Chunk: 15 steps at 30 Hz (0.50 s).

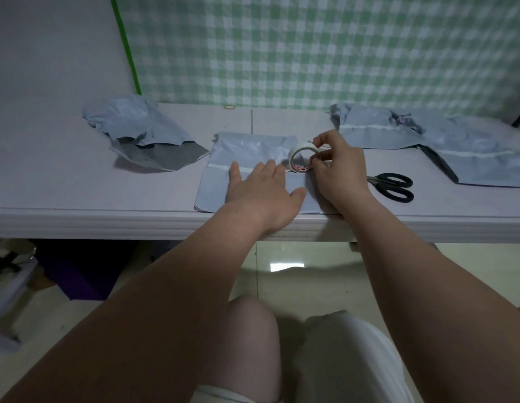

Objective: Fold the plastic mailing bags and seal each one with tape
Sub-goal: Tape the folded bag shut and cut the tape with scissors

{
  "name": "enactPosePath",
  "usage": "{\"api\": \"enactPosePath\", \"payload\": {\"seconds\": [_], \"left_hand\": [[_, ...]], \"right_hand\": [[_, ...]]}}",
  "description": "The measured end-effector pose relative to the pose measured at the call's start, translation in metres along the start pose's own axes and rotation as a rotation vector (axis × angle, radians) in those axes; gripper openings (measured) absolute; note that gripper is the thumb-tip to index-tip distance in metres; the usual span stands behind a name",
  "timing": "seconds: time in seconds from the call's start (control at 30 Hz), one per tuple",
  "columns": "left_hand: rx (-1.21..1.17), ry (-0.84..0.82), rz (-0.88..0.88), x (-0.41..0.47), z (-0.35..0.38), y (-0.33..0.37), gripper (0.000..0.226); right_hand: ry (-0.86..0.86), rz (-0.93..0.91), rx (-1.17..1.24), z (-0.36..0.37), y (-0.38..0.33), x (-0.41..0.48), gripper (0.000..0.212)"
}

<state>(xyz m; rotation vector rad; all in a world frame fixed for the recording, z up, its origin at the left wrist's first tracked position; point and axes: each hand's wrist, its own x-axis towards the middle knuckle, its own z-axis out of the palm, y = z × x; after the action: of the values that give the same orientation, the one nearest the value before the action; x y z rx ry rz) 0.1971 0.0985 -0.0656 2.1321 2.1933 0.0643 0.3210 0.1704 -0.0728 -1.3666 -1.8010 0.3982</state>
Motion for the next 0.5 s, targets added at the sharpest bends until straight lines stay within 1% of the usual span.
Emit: {"api": "enactPosePath", "payload": {"seconds": [0.17, 0.33, 0.5], "left_hand": [[0.006, -0.016, -0.015, 0.000, -0.001, 0.001, 0.068], [0.006, -0.024, -0.019, -0.001, -0.001, 0.001, 0.069], [0.006, -0.038, -0.019, -0.001, -0.002, 0.002, 0.069]], "right_hand": [[0.061, 0.050, -0.024, -0.001, -0.001, -0.002, 0.025], [0.118, 0.114, -0.059, -0.009, -0.008, -0.008, 0.037], [0.162, 0.146, -0.095, -0.015, -0.013, -0.012, 0.035]]}}
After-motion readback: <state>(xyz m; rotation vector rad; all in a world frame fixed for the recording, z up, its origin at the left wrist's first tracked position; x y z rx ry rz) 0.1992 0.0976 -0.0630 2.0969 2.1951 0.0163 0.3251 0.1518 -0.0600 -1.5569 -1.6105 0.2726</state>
